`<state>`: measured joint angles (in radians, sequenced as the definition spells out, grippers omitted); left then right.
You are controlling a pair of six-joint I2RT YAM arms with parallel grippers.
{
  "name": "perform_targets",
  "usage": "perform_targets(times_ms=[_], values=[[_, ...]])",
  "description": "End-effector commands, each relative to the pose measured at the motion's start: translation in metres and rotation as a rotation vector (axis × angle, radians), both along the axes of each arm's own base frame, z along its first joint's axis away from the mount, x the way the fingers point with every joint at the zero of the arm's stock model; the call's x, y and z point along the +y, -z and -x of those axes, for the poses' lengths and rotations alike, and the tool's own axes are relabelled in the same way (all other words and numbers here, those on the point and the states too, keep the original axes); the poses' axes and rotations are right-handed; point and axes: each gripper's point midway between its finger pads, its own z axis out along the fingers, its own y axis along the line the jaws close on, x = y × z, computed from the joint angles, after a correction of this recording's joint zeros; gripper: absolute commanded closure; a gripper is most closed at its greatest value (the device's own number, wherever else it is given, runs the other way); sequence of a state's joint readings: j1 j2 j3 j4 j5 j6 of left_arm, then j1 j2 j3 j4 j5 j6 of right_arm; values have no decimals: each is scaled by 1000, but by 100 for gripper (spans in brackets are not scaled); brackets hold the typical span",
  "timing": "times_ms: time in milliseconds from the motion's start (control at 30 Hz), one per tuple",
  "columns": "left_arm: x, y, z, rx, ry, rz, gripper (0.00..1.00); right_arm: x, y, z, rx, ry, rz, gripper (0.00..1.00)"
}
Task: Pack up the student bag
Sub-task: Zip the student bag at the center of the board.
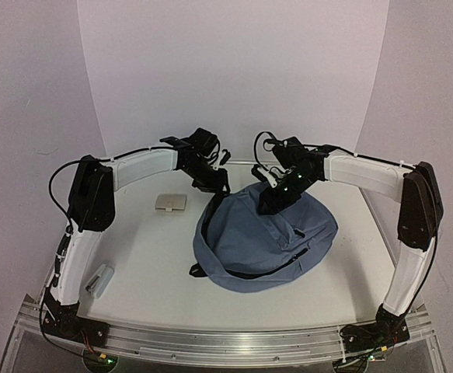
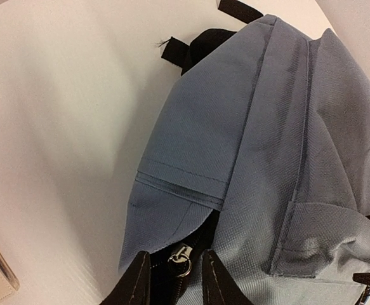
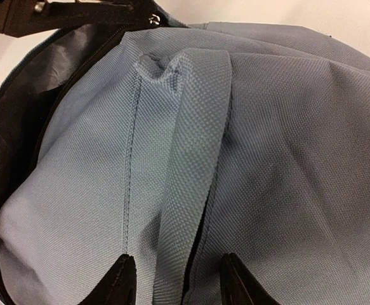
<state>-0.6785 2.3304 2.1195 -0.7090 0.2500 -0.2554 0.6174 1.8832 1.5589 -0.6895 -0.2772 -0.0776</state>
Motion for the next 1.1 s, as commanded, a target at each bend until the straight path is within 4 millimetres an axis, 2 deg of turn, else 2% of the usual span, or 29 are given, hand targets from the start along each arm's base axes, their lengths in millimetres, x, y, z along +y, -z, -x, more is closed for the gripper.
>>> perform_targets(times_ms=[0, 133, 267, 500, 700, 800, 967, 1067], values=[[-1, 1, -11, -18, 16, -2, 73, -2, 10, -3, 11, 12, 13, 55], [-5, 3, -7, -1, 40, 17, 78, -3, 10, -6, 2, 18, 23, 55], [-6, -11, 4, -1, 62, 55, 86, -5, 16, -9, 4, 28, 39, 55], [6, -29, 26, 10, 70, 69, 100, -8, 25, -13, 11, 39, 62, 55], [24, -32, 34, -9, 36, 35, 100, -14, 32, -15, 15, 47, 84, 56], [31, -21, 30, -11, 10, -11, 99, -14, 33, -14, 19, 46, 83, 56], [32, -5, 21, -16, -12, -64, 85, -12, 31, -12, 24, 39, 68, 56], [29, 3, 16, -40, -14, -105, 83, -11, 29, -12, 24, 41, 62, 56]])
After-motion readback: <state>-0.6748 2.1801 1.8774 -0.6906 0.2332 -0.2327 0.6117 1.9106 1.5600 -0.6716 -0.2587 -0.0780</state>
